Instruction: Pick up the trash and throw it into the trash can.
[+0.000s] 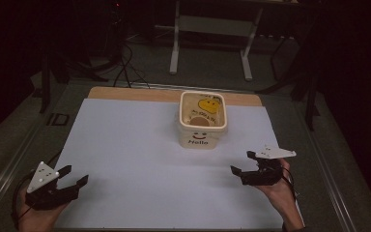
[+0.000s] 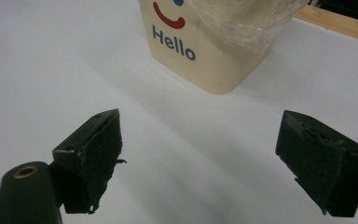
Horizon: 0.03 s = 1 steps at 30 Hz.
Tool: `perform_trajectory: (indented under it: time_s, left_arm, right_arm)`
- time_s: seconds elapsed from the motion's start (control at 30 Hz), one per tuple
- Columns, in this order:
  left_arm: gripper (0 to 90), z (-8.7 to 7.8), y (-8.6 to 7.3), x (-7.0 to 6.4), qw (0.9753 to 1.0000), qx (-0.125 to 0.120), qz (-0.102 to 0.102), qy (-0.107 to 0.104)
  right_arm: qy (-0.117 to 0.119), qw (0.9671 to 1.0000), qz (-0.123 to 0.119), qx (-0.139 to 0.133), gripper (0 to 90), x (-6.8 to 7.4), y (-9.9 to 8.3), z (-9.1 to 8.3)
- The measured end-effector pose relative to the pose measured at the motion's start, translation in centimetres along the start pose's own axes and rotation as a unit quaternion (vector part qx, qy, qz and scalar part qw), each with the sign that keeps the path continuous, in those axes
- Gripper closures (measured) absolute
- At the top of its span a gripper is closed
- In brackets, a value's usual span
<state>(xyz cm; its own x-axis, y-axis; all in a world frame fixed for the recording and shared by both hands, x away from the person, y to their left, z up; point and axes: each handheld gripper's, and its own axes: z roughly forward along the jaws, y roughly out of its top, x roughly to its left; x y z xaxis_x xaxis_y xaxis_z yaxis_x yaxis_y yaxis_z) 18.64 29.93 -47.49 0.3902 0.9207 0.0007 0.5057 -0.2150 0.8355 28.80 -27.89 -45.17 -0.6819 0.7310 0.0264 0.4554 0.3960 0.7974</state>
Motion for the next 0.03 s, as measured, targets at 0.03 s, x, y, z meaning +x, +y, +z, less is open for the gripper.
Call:
perform_trajectory:
  time_s: [0.03]
  left_arm:
    - [33.2, 0.0, 0.0, 0.0, 1.0, 0.0, 0.0, 0.0]
  right_arm:
    - [0.002, 1.0, -0.001, 0.0, 13.5, -0.03, -0.03, 0.04]
